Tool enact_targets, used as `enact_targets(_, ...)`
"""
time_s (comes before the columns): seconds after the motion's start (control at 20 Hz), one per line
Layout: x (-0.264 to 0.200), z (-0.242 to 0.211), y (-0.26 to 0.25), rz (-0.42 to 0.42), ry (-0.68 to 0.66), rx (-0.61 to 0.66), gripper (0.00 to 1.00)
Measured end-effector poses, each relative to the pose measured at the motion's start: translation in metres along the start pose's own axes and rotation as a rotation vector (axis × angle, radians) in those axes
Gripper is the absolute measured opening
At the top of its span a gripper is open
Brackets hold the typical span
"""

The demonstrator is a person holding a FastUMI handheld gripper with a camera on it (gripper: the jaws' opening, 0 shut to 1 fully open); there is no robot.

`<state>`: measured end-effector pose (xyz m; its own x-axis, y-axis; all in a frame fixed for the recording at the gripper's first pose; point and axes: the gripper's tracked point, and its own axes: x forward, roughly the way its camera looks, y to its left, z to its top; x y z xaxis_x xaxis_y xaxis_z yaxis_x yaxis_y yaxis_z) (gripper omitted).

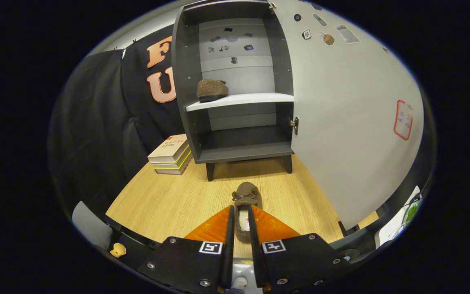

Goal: Open the shoe cabinet door, grab the shoes and put them into the shoe cabinet, then close the shoe cabinet door.

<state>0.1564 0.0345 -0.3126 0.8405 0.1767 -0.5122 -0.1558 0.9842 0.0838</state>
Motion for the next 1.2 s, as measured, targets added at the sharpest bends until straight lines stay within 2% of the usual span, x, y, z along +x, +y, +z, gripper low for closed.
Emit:
enact_targets(0.75, 0.165, -0.093, 0.020, 0.089, 0.270, 0.021, 0.22)
enact_targets(1.1, 0.201, -0.106, 0.019, 0.086, 0.304, 0.025, 0.22)
enact_targets(1.2, 0.208, -0.106, 0.017, 0.071, 0.300, 0.027, 0.18)
